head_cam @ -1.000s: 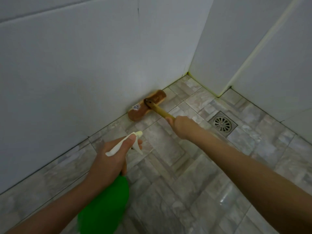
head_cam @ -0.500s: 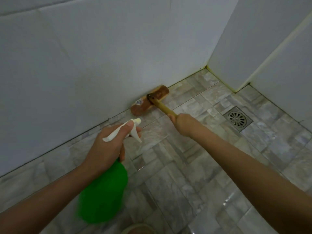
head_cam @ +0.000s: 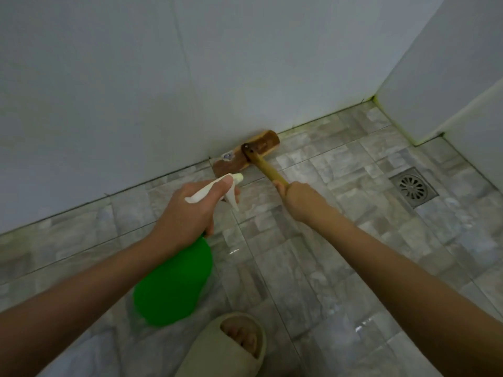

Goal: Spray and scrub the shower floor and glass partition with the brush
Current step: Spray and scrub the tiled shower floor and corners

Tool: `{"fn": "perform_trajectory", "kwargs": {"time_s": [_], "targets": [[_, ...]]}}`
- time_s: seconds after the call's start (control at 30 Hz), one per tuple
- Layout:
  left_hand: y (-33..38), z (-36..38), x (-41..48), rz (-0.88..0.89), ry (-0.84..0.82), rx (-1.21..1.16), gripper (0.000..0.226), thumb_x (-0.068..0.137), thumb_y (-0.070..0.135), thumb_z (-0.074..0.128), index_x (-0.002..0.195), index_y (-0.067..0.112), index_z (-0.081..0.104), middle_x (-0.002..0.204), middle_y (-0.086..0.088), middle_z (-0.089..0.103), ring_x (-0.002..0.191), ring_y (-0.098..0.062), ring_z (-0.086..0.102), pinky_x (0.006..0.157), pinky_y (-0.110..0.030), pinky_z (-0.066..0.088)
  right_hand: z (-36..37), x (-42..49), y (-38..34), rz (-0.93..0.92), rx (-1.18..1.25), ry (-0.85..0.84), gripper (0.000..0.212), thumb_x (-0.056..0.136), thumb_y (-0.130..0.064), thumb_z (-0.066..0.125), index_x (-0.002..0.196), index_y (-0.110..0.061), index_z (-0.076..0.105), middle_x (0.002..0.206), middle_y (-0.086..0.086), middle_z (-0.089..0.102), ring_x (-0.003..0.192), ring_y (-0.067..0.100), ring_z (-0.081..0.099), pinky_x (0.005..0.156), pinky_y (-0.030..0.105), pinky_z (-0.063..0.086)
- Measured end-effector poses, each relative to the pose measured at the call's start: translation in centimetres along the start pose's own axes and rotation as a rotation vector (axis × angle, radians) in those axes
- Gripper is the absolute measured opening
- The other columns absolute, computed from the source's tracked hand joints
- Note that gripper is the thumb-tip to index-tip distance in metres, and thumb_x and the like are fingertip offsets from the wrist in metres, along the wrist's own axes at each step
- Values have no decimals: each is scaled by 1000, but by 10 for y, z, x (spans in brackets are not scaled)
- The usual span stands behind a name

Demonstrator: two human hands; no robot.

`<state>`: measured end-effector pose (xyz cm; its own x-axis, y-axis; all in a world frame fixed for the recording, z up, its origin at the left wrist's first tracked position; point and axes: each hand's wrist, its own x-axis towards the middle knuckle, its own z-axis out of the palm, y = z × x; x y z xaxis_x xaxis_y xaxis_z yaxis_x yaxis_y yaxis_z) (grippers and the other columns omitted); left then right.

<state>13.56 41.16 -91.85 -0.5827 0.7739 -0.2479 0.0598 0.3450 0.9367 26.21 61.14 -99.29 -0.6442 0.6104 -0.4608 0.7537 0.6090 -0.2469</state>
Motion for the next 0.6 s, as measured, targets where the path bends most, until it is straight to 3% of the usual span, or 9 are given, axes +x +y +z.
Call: {"fn": "perform_trajectory", "kwargs": {"time_s": [0.1,0.2,0.3,0.43,0.5,0.6], "targets": [[0,-1,-7,1,-4,-14,54,83,73,49,94,32,82,95,-22,76,39,-25,53,43,-22,42,15,-82,46,16,-84,-19,64,92,-56,8,80,-13,54,78,11,57,61,22,53,60,31,40],[-3,-6,-14,-8,-4,-54,55,85,68,50,96,25,81,96,-9,79,39,-25,50,42,-19,42,22,-171,78,264,-40,-101,53,83,-66,13,71,-22,41,71,-1,57,59,13,50,59,27,40],[-6,-7,-16,-16,-20,-25,54,85,70,49,91,27,82,95,-20,77,40,-29,52,42,-18,43,27,-162,61,293,-38,-84,54,89,-64,19,73,-18,44,73,-1,54,67,18,57,66,30,46],[-13,-2,-20,-22,-92,94,55,84,77,45,95,36,80,96,-32,72,41,-26,54,49,-23,46,34,-93,11,142,67,-2,54,97,-56,23,86,-12,53,93,13,64,86,29,61,69,32,40],[-15,-1,-21,-27,-112,108,56,84,76,45,95,34,80,95,-32,73,41,-25,54,53,-26,46,42,-103,22,144,79,7,53,97,-56,24,90,-12,52,88,8,61,84,27,60,68,29,37],[-16,-1,-23,-20,-110,92,50,87,71,46,93,35,80,94,-21,76,41,-27,54,49,-24,47,69,-200,74,241,24,-60,49,92,-63,20,93,-21,46,70,-9,46,84,21,62,67,28,38]]}}
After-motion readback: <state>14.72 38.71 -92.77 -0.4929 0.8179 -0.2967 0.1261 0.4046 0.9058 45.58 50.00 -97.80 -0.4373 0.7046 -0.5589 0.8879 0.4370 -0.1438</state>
